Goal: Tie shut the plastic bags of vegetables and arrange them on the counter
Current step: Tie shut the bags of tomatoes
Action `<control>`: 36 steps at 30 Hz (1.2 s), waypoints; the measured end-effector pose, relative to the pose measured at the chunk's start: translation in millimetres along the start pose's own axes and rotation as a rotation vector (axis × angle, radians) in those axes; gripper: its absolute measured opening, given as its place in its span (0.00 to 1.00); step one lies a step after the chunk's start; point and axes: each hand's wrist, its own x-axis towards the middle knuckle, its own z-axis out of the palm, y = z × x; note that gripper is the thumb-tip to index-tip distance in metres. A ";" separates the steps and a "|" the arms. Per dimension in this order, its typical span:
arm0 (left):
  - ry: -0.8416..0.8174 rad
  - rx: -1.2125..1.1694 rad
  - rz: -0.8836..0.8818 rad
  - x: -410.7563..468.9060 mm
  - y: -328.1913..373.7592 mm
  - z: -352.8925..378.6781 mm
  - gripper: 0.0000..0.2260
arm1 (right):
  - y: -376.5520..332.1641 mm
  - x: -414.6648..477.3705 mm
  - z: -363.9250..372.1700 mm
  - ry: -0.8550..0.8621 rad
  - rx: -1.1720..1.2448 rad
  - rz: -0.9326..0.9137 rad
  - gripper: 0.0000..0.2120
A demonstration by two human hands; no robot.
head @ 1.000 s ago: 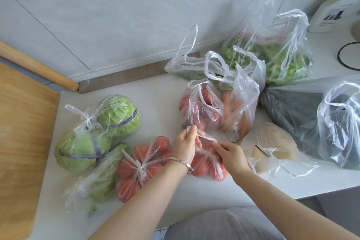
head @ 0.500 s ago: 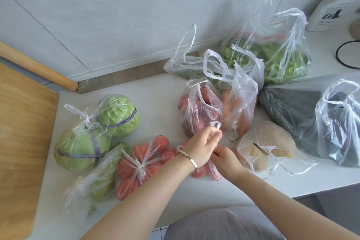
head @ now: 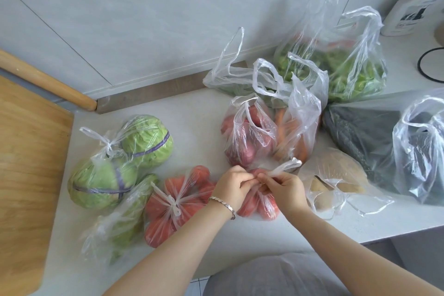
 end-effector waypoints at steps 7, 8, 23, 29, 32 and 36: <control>-0.021 0.006 -0.092 6.9 5.9 1.0 0.08 | -1.1 5.3 3.7 0.032 -0.088 0.018 0.14; -0.030 0.041 -0.094 6.3 5.7 1.8 0.08 | -1.0 6.0 4.7 0.043 -0.096 0.022 0.13; -0.136 -0.231 -0.331 2.5 9.1 0.2 0.04 | 11.5 -1.0 -5.4 -0.151 -0.690 -0.554 0.13; -0.092 -0.192 -0.270 -2.2 10.1 2.9 0.08 | 4.3 6.6 -7.8 -0.256 -0.798 -0.449 0.07; -0.028 -0.202 -0.255 -3.6 8.4 5.4 0.07 | 3.3 7.5 -8.0 -0.213 -0.676 -0.394 0.06; 0.066 -0.206 -0.213 -6.6 4.7 8.0 0.08 | 2.9 2.0 -2.8 -0.103 -0.515 -0.275 0.06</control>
